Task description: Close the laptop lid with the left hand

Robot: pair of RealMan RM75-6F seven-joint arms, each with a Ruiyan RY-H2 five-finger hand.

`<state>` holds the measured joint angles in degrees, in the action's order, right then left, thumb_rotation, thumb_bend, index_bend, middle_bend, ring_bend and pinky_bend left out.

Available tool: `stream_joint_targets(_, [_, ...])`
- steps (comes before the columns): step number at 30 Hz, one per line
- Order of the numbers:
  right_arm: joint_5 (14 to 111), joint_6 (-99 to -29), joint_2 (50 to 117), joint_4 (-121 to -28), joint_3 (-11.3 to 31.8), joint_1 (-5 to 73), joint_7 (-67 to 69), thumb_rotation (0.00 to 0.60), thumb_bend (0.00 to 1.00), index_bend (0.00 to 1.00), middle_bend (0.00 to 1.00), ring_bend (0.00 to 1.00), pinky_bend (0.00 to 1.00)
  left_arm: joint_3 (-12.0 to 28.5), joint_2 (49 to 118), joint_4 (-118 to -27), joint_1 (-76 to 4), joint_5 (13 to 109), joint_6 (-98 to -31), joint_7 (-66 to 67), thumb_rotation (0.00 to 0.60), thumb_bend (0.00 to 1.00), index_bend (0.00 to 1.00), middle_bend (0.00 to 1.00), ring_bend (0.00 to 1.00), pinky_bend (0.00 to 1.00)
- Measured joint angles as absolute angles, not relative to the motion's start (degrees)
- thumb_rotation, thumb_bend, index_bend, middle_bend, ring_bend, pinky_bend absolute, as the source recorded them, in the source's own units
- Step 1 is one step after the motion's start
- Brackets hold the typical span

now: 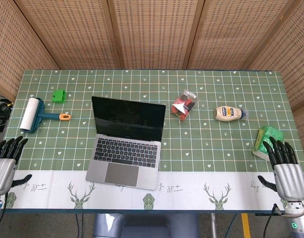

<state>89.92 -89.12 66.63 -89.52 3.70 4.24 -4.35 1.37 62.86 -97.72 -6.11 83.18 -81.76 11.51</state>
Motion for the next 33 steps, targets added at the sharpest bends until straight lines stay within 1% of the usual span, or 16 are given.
stream_joint_targets(20, [89.50,-88.45,66.83,-89.20,3.85,4.46,-4.16,0.600,0.02,0.00,0.00,0.00,0.00,1.29,63.05,-96.36,-6.43,83.43,-81.20,9.95,0.600,0.07,0.00,0.00,0.00,0.00])
stream_joint_targets(28, [89.35,-87.94,66.90,-89.01,3.71,4.56,-4.01,0.600,0.02,0.00,0.00,0.00,0.00,1.77,63.03,-97.21,-6.84,83.19,-81.10,10.42,0.600,0.07,0.00,0.00,0.00,0.00])
stream_joint_targets(33, [88.82,-87.53,66.91,-88.84,3.95,4.74,-3.70,0.600,0.02,0.00,0.00,0.00,0.00,2.86,62.62,-99.11,-8.52,82.41,-79.10,10.53,0.600,0.11,0.00,0.00,0.00,0.00])
